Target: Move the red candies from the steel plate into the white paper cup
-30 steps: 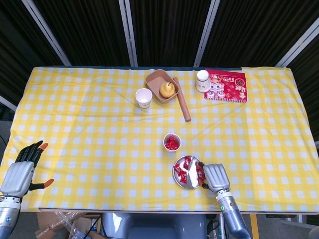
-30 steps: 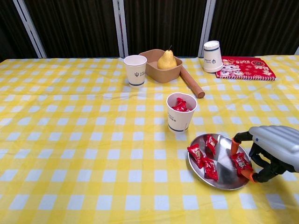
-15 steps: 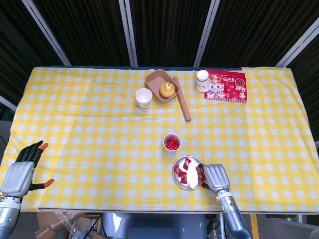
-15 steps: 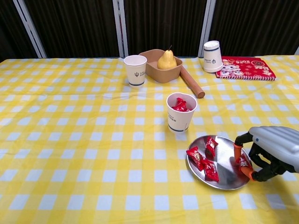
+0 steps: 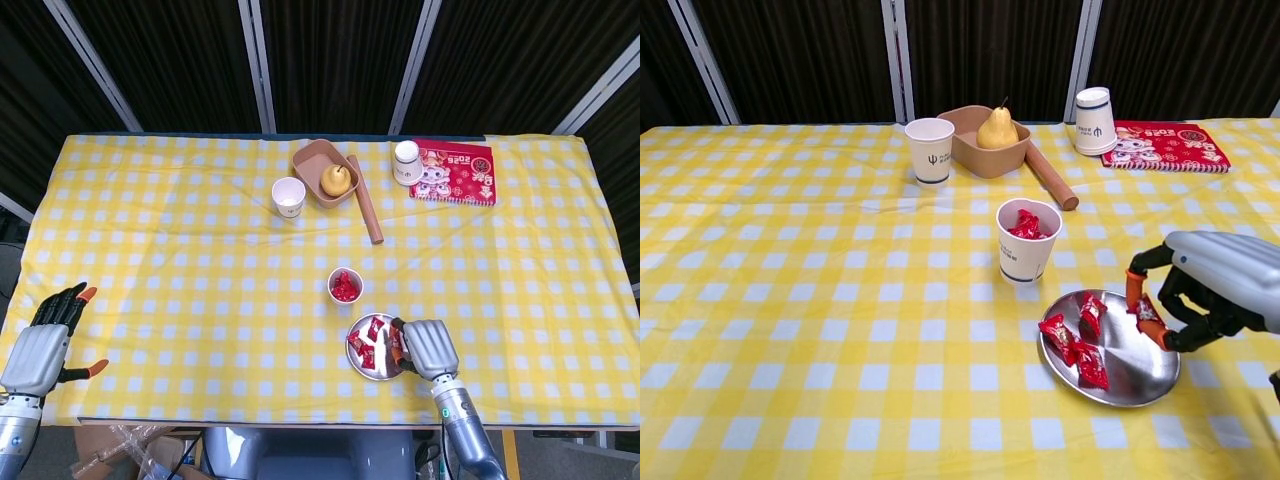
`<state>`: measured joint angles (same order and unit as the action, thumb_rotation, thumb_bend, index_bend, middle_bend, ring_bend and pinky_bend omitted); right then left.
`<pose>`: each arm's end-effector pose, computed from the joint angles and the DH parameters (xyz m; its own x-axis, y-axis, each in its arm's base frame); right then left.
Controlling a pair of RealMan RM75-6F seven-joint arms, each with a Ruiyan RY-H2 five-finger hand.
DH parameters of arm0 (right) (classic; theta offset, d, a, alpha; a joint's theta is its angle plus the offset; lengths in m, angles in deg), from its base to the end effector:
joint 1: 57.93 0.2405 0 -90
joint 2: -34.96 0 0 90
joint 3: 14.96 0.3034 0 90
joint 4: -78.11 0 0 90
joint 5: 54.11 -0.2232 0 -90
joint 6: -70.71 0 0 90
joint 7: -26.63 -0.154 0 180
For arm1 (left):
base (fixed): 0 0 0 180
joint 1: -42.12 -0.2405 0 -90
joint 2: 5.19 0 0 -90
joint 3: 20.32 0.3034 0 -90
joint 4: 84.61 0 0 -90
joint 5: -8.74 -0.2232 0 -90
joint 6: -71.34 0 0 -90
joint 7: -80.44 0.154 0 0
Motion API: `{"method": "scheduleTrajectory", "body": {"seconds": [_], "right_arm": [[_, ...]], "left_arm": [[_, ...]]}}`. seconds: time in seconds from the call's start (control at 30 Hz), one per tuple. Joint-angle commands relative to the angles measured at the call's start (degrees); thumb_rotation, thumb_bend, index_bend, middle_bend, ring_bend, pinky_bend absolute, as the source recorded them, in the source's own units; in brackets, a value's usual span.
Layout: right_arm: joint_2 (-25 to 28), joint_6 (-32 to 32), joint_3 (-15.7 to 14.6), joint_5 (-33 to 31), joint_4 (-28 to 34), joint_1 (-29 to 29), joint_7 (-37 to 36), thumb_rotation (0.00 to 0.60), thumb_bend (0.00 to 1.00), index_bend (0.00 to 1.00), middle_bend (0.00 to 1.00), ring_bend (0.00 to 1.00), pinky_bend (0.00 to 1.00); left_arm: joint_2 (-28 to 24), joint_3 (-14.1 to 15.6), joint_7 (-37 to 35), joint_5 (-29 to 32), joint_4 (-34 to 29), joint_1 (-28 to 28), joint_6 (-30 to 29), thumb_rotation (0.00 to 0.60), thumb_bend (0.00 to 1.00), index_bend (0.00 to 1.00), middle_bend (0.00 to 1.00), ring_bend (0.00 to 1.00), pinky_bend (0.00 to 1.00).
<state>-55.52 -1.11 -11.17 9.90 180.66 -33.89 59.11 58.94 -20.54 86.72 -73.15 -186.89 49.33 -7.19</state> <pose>-0.2174 -0.2608 -0.0315 0.3302 -0.3059 0.8930 -0.9425 -0.1581 0.2944 -0.3314 0.1935 0.1317 0.3310 0.1672 0.9287 0.9420 0.0001 -0.3357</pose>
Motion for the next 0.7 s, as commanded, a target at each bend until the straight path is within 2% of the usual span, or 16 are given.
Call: {"method": "scheduleTrajectory", "body": {"seconds": [0.03,0.23,0.4,0.7], "right_arm": [[1.86,0.06,2.55,-0.28,3.19,1.3,0.72,0.6,0.48,0.51,0.87,0.97,1.0],[3.86,1.47,7.23,-2.74,8.39,4.46,2.79,0.6,0.48,0.51,0.87,0.97,1.0],[3.26,3.12,10.52,-6.38,10.59,7.88,4.89,0.6,0.48,0.51,0.87,0.97,1.0],[-0.53,5.99,14.12,-14.18,5.16,14.03,6.76,0.6,0.48,0.51,0.87,0.97,1.0]], "left_arm": [[-0.04,-0.01,-0.05,0.07,-0.01,0.05,0.12,0.6,0.0,0.0,0.0,0.0,0.0],[-0.12,-0.01,-0.09,0.28,-0.02,0.18,0.48,0.6,0.0,0.0,0.0,0.0,0.0],[-0.11,-0.19,-0.14,0.61,0.12,0.29,0.65,0.6,0.0,0.0,0.0,0.0,0.0],[-0.53,-0.4,-1.03,1.52,-0.22,0.48,1.38,0.6,0.0,0.0,0.0,0.0,0.0]]}}
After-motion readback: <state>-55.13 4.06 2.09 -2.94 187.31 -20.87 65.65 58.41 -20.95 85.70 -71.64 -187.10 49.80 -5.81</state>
